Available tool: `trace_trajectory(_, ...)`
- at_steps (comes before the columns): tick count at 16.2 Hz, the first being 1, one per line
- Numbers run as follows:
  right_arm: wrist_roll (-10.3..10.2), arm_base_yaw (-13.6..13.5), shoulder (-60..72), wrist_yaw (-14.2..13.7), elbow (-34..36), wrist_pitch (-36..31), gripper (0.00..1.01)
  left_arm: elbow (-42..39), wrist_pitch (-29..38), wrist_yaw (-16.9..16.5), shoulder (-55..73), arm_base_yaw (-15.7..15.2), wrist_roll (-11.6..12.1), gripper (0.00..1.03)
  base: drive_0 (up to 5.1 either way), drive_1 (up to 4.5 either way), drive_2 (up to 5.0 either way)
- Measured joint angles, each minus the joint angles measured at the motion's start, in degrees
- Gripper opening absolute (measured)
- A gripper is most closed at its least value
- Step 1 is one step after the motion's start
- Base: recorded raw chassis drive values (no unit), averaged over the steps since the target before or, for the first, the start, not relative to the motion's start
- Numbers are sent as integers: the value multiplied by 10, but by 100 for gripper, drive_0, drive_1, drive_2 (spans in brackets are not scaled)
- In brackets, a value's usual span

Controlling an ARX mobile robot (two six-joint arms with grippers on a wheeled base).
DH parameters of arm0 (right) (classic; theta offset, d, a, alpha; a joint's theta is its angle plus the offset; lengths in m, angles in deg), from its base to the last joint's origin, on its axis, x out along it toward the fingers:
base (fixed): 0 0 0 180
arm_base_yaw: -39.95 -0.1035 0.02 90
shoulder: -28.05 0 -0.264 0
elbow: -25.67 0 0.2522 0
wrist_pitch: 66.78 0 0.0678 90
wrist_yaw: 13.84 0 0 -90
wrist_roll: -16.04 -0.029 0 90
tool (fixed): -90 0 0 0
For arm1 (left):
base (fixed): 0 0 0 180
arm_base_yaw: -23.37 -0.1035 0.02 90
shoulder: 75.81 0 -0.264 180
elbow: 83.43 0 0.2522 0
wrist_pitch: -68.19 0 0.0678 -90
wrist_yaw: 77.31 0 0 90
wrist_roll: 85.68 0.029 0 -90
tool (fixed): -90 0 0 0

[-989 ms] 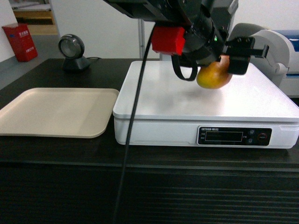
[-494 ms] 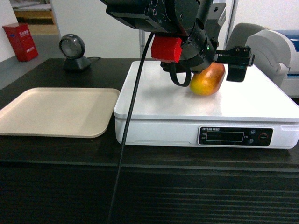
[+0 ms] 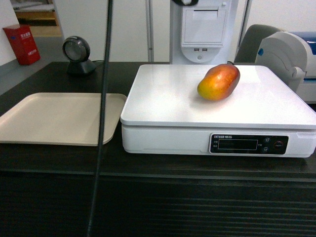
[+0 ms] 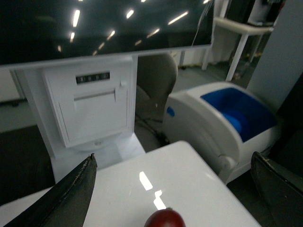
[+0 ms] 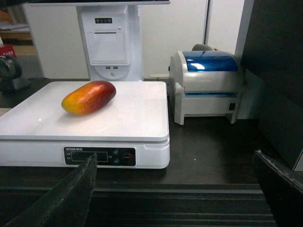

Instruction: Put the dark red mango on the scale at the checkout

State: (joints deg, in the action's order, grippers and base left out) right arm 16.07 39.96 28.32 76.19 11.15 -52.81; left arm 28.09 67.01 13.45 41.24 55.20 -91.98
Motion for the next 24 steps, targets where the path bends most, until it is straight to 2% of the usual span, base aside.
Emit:
trace_trajectory(2,0,0,0,0,0,0,98,-71,49,2,-65,3,6,98,0,0,0)
trace_trajectory(4,0,0,0,0,0,0,98,-155,85,13,-126,-1,26,98,0,0,0)
trace_trajectory(5,0,0,0,0,0,0,98,-213,103,129,-178,-6,41,86,0,0,0)
trace_trajectory(6,0,0,0,0,0,0,98,-311,129,211,-262,-32,50,74,0,0,0)
trace_trajectory(7,0,0,0,-1,0,0,98,-406,162,227,-351,-75,53,61,0,0,0)
trace_trajectory(8,0,0,0,0,0,0,98,-484,196,224,-419,-113,53,48,0,0,0)
trace_trajectory(12,0,0,0,0,0,0,98,-713,243,139,-513,-167,53,1,0,0,0)
trace_trajectory(14,0,0,0,0,0,0,98,-768,266,119,-580,-201,55,2,0,0,0)
trace_trajectory(16,0,0,0,0,0,0,98,-818,268,92,-617,-221,55,2,0,0,0)
trace_trajectory(22,0,0,0,0,0,0,98,-913,225,33,-746,-274,55,2,0,0,0)
trace_trajectory(23,0,0,0,0,0,0,98,-922,214,-3,-771,-312,55,2,0,0,0)
trace_trajectory(24,0,0,0,0,0,0,98,-928,203,2,-789,-323,55,2,0,0,0)
